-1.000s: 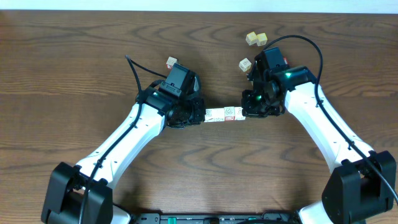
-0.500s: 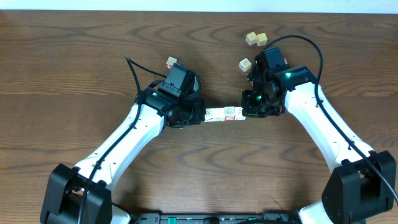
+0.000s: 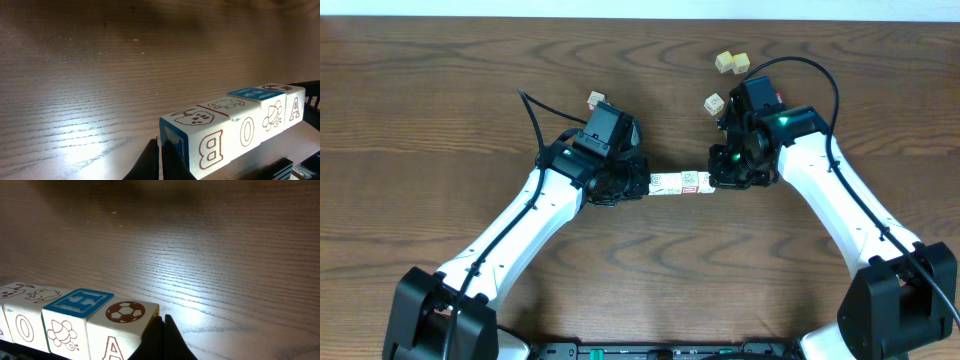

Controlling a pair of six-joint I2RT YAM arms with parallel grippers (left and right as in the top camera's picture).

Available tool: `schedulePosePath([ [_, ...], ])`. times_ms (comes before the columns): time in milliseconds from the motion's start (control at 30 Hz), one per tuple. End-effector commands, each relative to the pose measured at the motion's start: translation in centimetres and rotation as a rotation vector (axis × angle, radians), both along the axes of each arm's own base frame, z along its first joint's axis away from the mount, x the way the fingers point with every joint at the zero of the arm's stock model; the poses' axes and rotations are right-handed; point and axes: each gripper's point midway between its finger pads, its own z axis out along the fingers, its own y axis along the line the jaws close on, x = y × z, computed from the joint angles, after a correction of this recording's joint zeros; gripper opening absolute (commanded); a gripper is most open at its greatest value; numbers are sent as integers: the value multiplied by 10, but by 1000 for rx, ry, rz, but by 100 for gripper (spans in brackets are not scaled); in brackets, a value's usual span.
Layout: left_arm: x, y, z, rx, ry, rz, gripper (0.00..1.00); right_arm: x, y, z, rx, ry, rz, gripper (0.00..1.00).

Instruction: Lift 4 blocks

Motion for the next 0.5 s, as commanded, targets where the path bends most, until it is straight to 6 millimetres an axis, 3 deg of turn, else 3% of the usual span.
schedulePosePath([
  [0, -19, -37, 28, -180, 26, -112, 7, -19, 55, 35, 282, 37, 101, 1],
  [467, -19, -37, 27, -175, 22, -109, 7, -19, 55, 35, 281, 37, 101, 1],
])
